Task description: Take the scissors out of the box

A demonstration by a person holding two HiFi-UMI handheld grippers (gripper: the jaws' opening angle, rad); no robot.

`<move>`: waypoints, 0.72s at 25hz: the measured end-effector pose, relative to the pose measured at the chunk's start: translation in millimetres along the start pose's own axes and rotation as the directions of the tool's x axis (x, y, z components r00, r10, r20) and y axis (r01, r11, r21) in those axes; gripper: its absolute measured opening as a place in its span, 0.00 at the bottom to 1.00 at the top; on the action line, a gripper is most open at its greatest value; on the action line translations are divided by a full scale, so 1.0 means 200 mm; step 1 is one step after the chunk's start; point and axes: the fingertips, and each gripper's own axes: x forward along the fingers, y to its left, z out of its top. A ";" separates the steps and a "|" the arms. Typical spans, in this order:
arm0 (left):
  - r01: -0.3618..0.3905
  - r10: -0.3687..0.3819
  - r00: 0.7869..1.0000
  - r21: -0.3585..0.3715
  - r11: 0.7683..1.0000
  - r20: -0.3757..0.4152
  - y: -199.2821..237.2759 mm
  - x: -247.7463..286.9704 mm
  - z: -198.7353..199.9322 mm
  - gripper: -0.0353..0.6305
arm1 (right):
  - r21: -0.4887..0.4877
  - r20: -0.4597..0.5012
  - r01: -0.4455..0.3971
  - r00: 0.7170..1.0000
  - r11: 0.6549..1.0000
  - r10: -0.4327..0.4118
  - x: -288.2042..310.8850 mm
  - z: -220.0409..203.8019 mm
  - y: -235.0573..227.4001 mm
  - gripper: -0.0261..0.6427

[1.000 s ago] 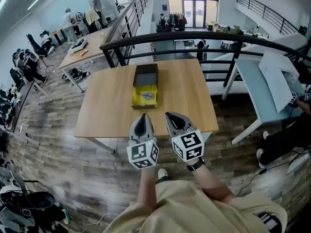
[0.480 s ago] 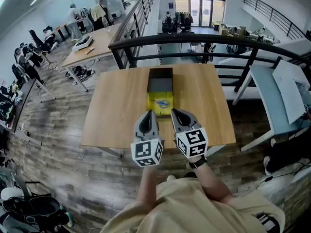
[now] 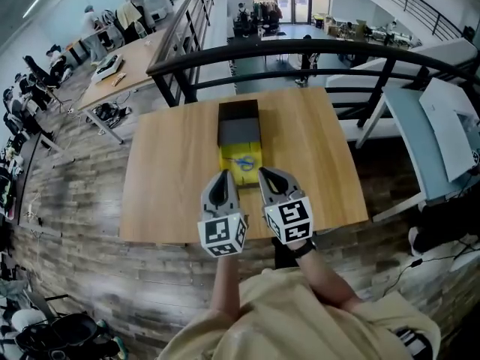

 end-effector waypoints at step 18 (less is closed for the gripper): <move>-0.057 0.044 0.986 -0.077 0.995 -0.160 0.25 0.61 -0.35 0.07 | -0.044 -0.220 -0.083 0.973 0.996 0.072 0.70 -0.26 -0.35 0.06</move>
